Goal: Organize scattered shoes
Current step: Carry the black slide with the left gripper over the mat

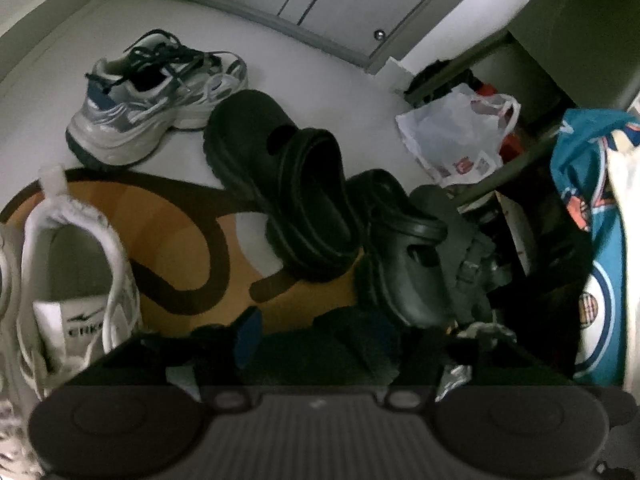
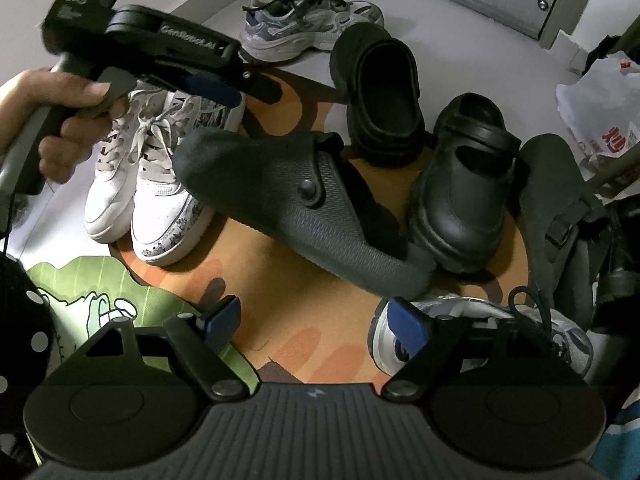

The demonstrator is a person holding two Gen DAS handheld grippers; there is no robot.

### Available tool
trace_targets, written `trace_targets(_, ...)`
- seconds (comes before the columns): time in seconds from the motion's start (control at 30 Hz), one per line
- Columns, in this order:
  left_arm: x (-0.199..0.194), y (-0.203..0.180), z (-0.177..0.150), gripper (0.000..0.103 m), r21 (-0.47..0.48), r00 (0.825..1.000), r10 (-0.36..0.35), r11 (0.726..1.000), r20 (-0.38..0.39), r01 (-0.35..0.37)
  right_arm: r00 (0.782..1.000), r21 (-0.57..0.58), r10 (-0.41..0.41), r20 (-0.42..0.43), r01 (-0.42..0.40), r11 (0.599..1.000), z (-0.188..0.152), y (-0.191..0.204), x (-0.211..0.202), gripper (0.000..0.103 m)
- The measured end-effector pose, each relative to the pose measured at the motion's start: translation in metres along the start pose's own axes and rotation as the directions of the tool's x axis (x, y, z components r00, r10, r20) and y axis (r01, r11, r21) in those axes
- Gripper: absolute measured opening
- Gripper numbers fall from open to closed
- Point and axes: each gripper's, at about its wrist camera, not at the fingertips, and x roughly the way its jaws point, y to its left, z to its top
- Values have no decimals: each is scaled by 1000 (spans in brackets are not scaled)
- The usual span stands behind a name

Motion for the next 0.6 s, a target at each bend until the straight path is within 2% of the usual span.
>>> trace_targets(0.1, 16, -8, 7, 66, 31, 999, -1, 1000, -41, 2, 1000, 3, 4, -8, -4, 1000, 0, 0, 2, 85)
trace_targets(0.37, 68, -27, 22, 71, 118, 987, 67, 992, -146, -50, 1000, 9, 9, -15, -9, 1000, -1, 1, 5, 85)
trace_targets(0.47, 80, -33, 26, 71, 138, 982, 98, 987, -160, -76, 1000, 18, 13, -20, -13, 1000, -3, 0, 6, 85)
trace_targets(0.6, 97, -38, 19, 67, 177, 967, 110, 982, -229, -69, 1000, 23, 11, -24, -10, 1000, -4, -2, 7, 85)
